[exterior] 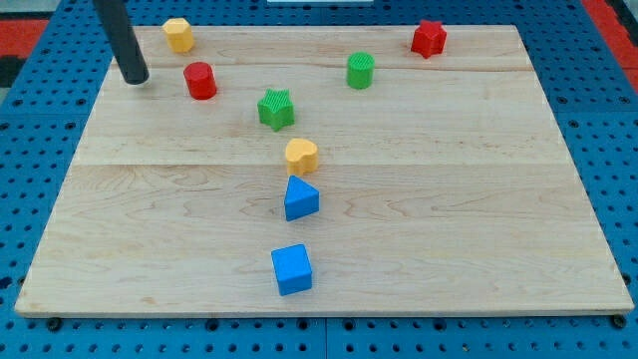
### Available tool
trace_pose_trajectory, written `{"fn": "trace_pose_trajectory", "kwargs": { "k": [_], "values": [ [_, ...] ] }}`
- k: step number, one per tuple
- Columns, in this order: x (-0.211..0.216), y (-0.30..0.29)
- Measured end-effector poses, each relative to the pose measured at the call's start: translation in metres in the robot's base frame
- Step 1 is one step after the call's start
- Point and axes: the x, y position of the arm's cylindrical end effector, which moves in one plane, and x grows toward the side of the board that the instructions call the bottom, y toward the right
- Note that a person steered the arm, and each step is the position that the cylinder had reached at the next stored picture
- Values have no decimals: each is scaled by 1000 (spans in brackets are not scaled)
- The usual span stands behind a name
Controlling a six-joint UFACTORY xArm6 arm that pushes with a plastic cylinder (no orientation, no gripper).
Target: Slightly push the green star to the right side of the board
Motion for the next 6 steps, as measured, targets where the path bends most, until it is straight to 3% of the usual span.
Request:
{"fn": "trace_pose_trajectory", "kwargs": {
  "k": [1,2,3,5,6],
  "values": [
    [-4,-28],
    [10,12],
    [46,12],
    [70,139],
    [69,165]
  ]
}}
